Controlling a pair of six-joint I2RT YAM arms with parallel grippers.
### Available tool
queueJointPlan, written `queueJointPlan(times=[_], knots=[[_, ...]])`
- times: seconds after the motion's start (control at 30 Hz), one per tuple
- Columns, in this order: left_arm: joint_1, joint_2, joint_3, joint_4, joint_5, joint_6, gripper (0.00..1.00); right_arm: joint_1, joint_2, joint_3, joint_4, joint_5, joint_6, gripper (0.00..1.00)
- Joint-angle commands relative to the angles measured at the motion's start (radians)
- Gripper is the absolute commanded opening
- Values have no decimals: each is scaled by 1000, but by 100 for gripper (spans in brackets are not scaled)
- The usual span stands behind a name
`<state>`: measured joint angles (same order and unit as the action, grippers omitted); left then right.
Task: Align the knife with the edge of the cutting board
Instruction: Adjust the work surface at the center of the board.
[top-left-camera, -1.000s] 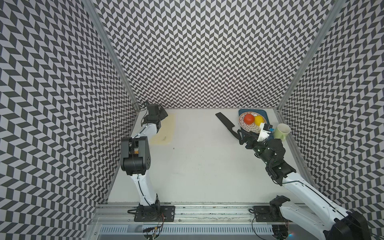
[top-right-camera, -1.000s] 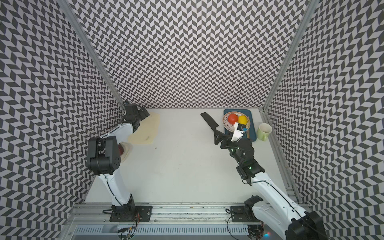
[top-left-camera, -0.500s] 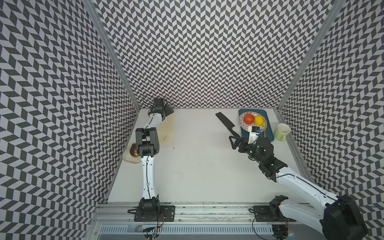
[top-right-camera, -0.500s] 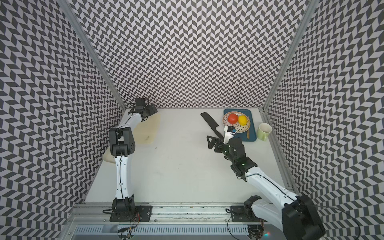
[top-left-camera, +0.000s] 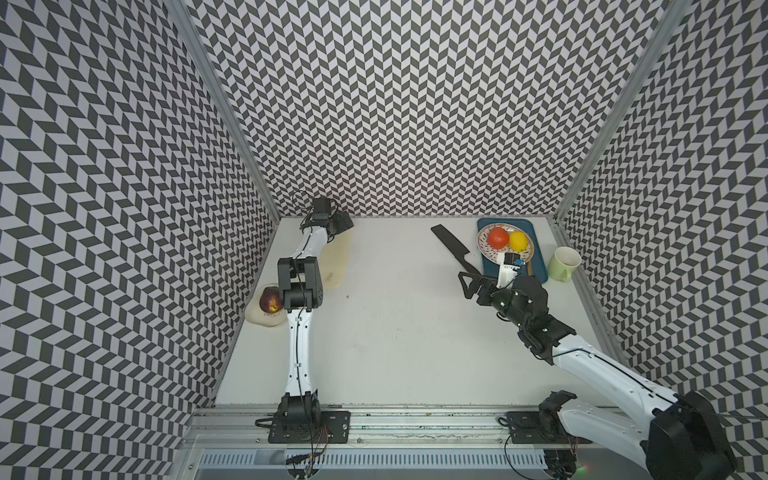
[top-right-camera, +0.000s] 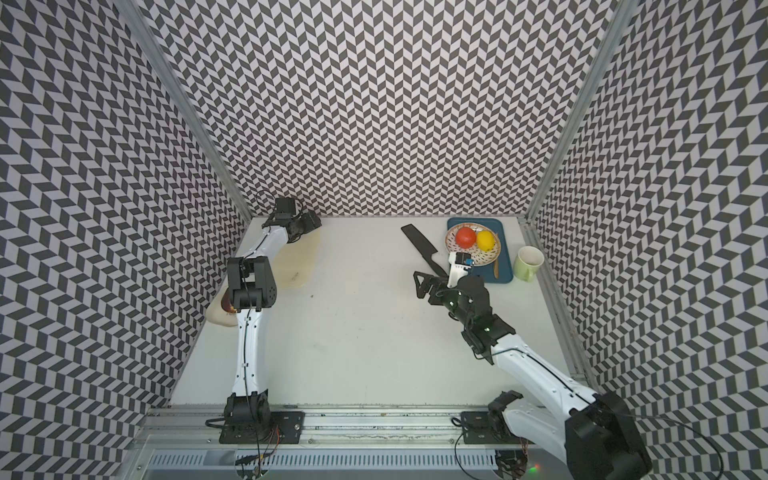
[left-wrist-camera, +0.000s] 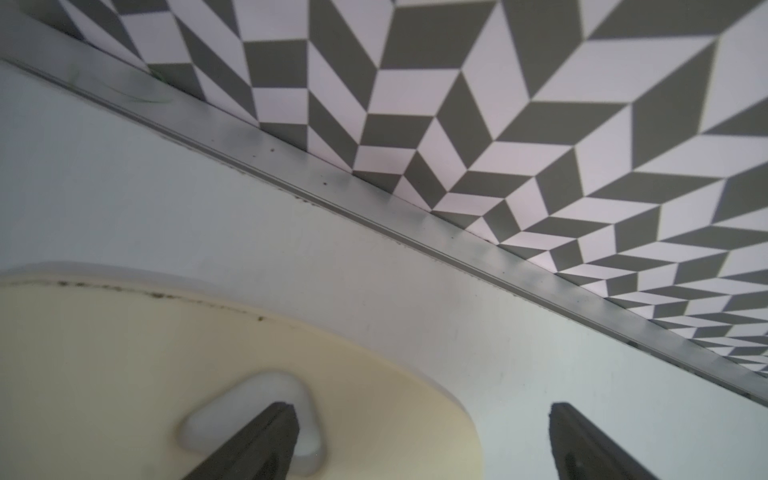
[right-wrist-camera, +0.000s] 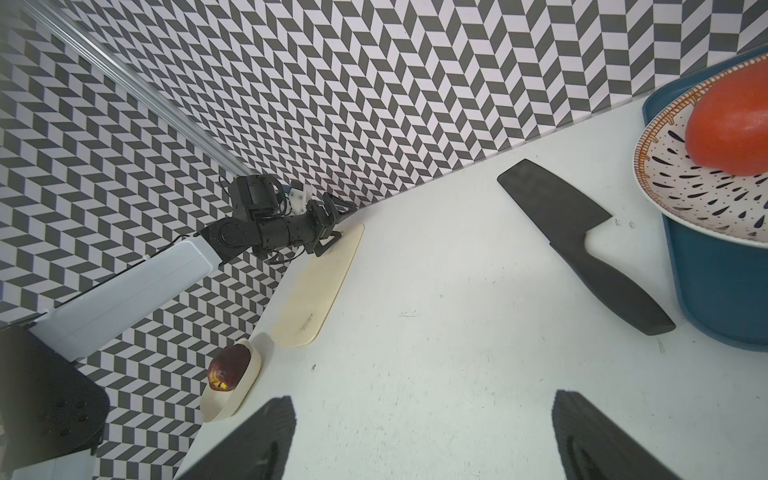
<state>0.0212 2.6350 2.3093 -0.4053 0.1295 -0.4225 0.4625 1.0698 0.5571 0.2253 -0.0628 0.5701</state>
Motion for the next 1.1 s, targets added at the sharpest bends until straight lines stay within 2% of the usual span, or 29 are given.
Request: queueJointPlan(times=[0.0, 0.23, 0.4, 0.83, 1.07], knots=[[-41, 31, 16, -79, 50, 40, 100, 6, -22, 34, 4, 19, 11, 100], [-102, 8, -40, -108, 82, 40, 100, 6, -45, 36, -17, 43, 18, 100], [-189, -49, -160, -95, 76, 18, 100, 5, -75, 32, -33, 76, 24, 100], [-467, -364, -750, 226, 91, -207, 100, 4, -143, 1, -32, 159, 46, 100], [-660, -539, -1078, 352, -47, -223, 100, 4, -179, -5, -41, 177, 48, 100]])
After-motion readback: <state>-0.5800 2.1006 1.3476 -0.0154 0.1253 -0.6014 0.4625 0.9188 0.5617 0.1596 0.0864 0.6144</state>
